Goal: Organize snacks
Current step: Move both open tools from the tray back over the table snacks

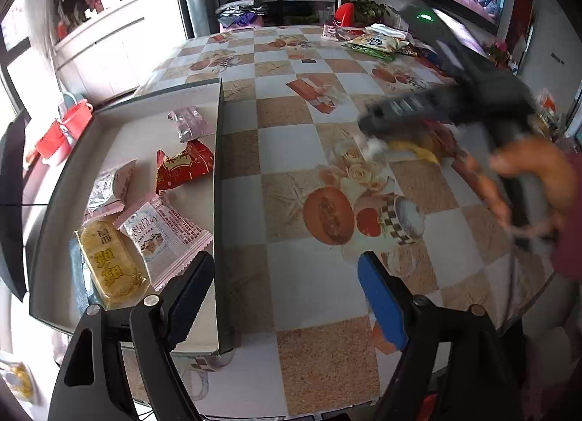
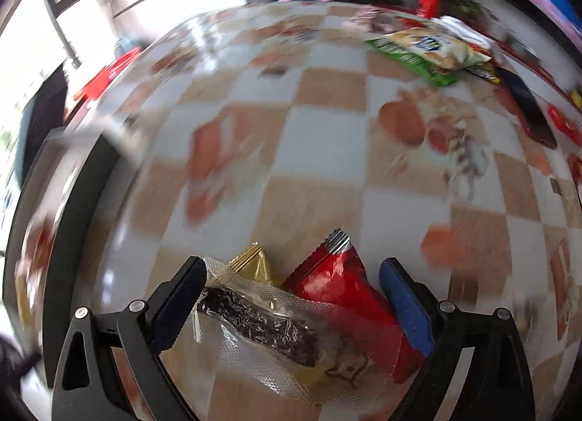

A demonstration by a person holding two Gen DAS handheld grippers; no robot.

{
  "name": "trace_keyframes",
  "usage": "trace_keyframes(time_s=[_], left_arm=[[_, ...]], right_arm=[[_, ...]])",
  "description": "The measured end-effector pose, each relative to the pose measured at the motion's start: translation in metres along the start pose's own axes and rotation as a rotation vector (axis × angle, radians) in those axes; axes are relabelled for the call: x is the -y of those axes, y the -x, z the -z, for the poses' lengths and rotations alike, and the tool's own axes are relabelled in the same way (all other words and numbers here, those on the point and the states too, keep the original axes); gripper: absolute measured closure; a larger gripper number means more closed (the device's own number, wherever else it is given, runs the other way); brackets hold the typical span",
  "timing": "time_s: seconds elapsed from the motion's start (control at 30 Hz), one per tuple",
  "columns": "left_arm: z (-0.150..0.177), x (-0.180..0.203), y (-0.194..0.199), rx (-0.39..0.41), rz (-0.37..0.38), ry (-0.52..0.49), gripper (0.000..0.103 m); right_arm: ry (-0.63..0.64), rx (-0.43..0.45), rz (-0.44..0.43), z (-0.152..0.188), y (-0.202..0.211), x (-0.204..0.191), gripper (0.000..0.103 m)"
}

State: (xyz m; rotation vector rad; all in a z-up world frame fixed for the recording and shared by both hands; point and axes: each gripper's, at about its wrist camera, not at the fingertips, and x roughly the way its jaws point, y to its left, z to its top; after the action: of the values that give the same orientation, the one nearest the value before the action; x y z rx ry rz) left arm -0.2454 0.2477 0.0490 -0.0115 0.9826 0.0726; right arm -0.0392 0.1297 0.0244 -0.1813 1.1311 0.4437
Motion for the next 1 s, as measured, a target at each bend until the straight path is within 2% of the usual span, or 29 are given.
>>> trace_keyframes(time_s=[0.1, 0.17, 0.27, 0.37, 0.47, 0.53, 0.63, 0.67, 0.73, 0.77, 0.8, 0.9, 1.0], left_arm=[[0.001, 0.003, 0.003, 0.000, 0.006, 0.011, 0.019], [0.001, 0.006, 0.007, 0.003, 0.014, 0.013, 0.019], [0.003, 0.016, 0.014, 0.018, 0.004, -0.013, 0.019], [0.003, 0.031, 0.013, 0.021, 0.003, -0.050, 0.019], [0.003, 0.042, 0.004, -0.002, 0.020, -0.055, 0.019], [0.003, 0.049, -0.007, -0.028, 0.028, -0.040, 0.019], [0.001, 0.055, -0.023, -0.056, 0.016, -0.011, 0.019], [0.001, 0.056, -0.027, -0.064, 0.014, -0.003, 0.019], [0.003, 0.057, -0.038, -0.084, 0.014, 0.031, 0.016], [0.004, 0.056, -0.038, -0.069, 0.011, 0.056, 0.015], [0.004, 0.058, -0.038, -0.061, 0.000, 0.063, 0.014], [0.009, 0.059, -0.041, -0.046, -0.022, 0.089, 0.000], [0.020, 0.060, -0.037, 0.037, -0.045, 0.104, 0.000]], right_arm=[[0.047, -0.013, -0.040, 0.032, 0.014, -0.003, 0.007], [0.033, -0.011, -0.052, 0.048, 0.025, 0.003, 0.007], [-0.064, 0.054, -0.042, 0.067, 0.047, 0.028, 0.001], [-0.147, 0.130, -0.033, 0.089, 0.076, 0.054, 0.001], [-0.192, 0.149, 0.024, 0.107, 0.087, 0.079, 0.001], [-0.229, 0.130, 0.079, 0.126, 0.087, 0.093, 0.001], [-0.295, 0.097, 0.092, 0.152, 0.083, 0.110, 0.001], [-0.282, 0.123, 0.140, 0.161, 0.088, 0.110, 0.001], [-0.251, 0.117, 0.206, 0.170, 0.089, 0.107, 0.001], [-0.208, 0.122, 0.248, 0.175, 0.088, 0.100, 0.001], [-0.191, 0.154, 0.239, 0.181, 0.091, 0.095, 0.001], [-0.192, 0.195, 0.236, 0.189, 0.094, 0.094, 0.000], [-0.193, 0.241, 0.244, 0.199, 0.095, 0.093, 0.000]])
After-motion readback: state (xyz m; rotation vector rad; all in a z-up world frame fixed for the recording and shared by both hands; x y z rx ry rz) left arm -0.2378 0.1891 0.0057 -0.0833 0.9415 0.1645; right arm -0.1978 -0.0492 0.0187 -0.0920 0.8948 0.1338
